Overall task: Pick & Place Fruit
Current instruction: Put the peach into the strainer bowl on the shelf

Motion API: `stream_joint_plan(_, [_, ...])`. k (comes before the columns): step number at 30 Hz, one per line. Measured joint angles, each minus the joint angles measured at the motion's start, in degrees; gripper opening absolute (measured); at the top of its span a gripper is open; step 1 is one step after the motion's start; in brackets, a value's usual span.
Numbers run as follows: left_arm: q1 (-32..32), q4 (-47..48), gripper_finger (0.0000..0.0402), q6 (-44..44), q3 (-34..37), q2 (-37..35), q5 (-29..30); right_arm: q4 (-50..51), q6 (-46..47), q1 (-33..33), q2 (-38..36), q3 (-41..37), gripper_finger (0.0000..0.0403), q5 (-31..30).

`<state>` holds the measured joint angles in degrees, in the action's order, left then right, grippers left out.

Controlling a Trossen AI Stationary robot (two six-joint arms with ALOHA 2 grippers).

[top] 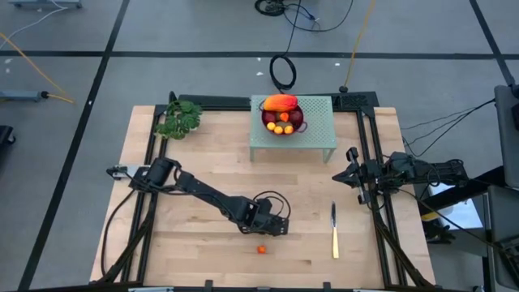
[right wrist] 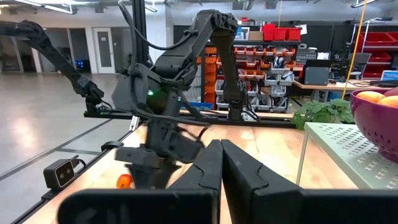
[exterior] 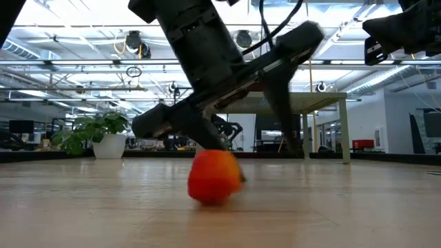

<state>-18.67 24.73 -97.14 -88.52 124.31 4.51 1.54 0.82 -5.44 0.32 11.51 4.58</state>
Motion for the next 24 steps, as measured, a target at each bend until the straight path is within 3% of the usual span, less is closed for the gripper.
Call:
stream_joint_plan(12, [-3.5,0.2,0.0250,-0.4,0.1,-7.2,-0.2,0.0,0.0,0.0,0.0,0.0,0.0000,0.0])
stream_joint_plan(24, [-13.2,4.1,0.0250,-19.3,0.1,-7.6,0.2,0.0,0.0,0.0,0.0,0.0,0.0000,0.0])
